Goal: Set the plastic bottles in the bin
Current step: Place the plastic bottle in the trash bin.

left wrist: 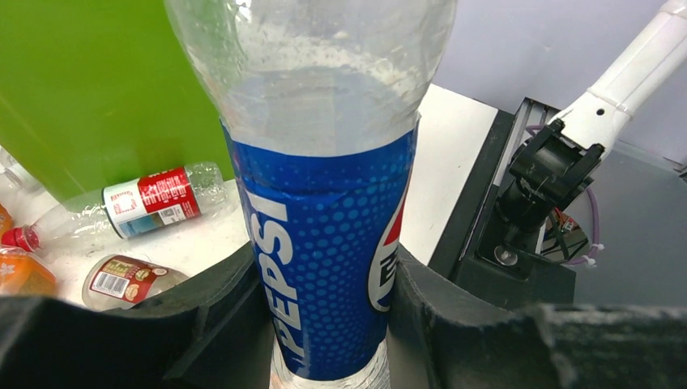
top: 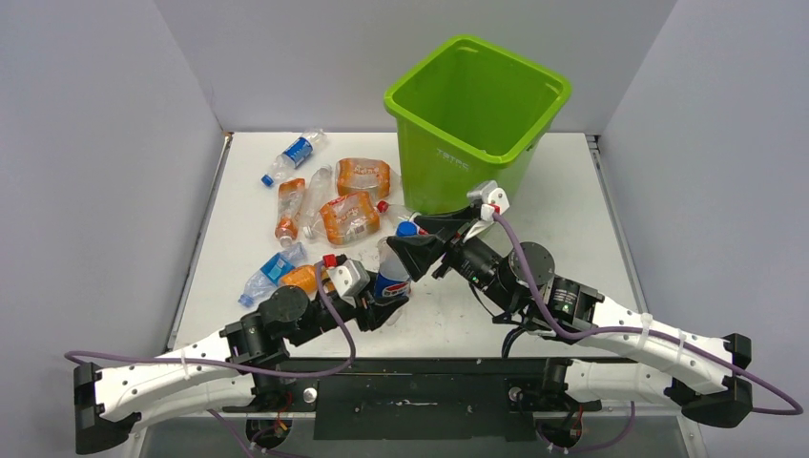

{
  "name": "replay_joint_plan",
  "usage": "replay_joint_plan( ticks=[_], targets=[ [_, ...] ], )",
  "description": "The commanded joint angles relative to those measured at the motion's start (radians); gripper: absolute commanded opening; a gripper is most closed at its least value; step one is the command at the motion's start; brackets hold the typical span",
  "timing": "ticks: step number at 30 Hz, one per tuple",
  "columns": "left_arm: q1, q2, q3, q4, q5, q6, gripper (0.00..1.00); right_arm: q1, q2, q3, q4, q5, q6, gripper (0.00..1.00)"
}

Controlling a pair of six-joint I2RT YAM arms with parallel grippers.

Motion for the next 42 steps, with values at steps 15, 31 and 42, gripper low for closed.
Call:
replay_joint_plan(
  ticks=[15, 31, 42],
  targets=[
    [0.003, -0.064, -0.026, 0.111, 0.056, 0.127, 0.87, 0.002, 0.02, 0.123, -0.171, 0.005, 0.014, 0.05],
    [0.002, -0.146, -0.053, 0.142, -0.01, 0.174, 0.96, 0.003, 0.078, 0.535, -0.216, 0.372, -0.271, 0.05],
    [0.002, -0.109, -0.034, 0.11, 0.004, 0.178, 0.96, 0.001, 0.114, 0.59, 0.02, 0.553, -0.479, 0.05]
  ],
)
